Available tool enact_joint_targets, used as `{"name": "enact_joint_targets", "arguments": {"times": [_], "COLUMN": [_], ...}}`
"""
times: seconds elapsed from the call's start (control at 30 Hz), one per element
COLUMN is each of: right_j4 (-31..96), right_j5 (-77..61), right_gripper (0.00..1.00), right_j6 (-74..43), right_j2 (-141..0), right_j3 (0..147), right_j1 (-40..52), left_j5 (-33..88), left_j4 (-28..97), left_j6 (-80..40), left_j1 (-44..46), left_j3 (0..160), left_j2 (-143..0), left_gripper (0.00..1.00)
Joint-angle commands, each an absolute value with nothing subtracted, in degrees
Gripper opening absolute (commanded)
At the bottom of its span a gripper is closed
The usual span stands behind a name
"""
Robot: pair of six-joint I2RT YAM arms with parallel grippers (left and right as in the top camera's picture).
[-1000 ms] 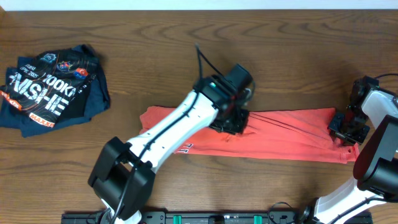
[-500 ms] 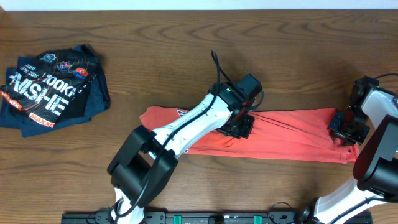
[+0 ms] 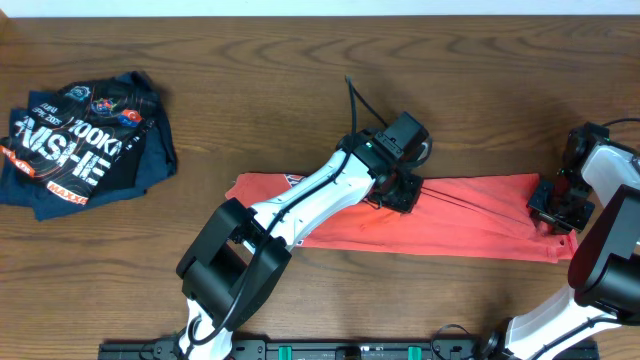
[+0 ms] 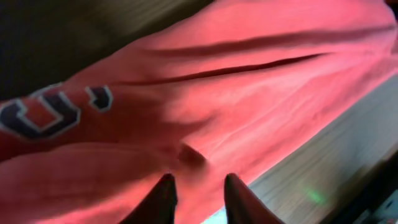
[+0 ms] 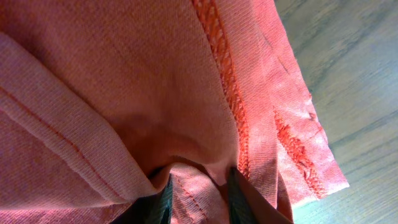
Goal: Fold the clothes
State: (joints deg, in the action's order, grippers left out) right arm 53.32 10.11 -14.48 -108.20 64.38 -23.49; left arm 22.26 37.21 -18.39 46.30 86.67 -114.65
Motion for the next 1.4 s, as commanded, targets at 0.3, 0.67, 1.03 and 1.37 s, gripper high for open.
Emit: {"name": "enact_joint_targets", "arguments": {"times": [0.3, 0.67, 1.03, 1.37], "right_j4": [50.76, 50.76, 50.98, 50.96], "right_j5": [4.23, 4.21, 4.21, 4.23], "right_gripper": [0.3, 0.3, 0.3, 0.31], "right_j6": [-15.16, -15.16, -15.16, -15.16], "right_j2": [-110.89, -110.89, -110.89, -110.89], "right_j3": [63.31, 63.31, 63.31, 63.31], "right_j1": [-23.55, -23.55, -23.55, -23.57], "left_j5": [7.97, 3.84, 5.58, 8.58], "left_j4": [37.98, 37.8, 38.33, 39.38], "left_j6": [-17.65, -18.33, -19.05, -19.81], "left_j1": [43.18, 33.74, 34.48, 34.59], "left_j3": [87.11, 87.22, 87.11, 87.13], "left_j2": [-113.4, -115.85, -118.89, -118.87], "left_gripper": [0.33, 0.39, 0.4, 0.06]}}
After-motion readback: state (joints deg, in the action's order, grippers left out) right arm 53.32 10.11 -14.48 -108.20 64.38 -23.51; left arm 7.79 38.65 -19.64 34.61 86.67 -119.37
